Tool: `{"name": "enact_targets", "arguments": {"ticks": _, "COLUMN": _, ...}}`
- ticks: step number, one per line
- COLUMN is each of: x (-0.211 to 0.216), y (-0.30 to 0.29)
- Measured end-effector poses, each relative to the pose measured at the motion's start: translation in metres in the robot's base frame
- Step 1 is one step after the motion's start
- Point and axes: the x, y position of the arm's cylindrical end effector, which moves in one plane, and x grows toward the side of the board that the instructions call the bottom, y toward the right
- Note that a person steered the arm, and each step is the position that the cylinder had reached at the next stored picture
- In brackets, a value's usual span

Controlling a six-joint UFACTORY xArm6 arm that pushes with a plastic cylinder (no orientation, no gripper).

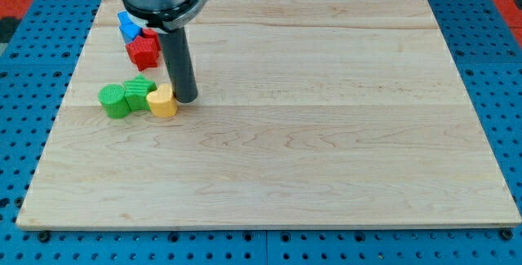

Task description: Push the yellow hexagon into the blue cube

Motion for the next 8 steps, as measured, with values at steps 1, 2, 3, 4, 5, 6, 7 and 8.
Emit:
{"name": "enact_targets", "arguments": {"ticks": 1, "x": 0.0, "y": -0.019}}
{"name": "enact_targets", "arguments": {"ticks": 2, "x": 0.0, "y": -0.019}}
{"name": "enact_targets", "arguments": {"ticks": 3, "x": 0.0, "y": -0.014}}
{"name": "enact_targets", "arguments": {"ticks": 4, "x": -0.008, "y": 0.055}}
{"name": "enact_targets", "arguments": {"ticks": 5, "x": -0.068, "y": 0.094}}
{"name": "enact_targets", "arguments": {"ticks": 6, "x": -0.146, "y": 0.092}}
{"name": "enact_targets", "arguments": {"ticks": 7, "x": -0.219, "y": 0.036}}
{"name": "enact_targets", "arguments": {"ticks": 8, "x": -0.236, "y": 0.016}}
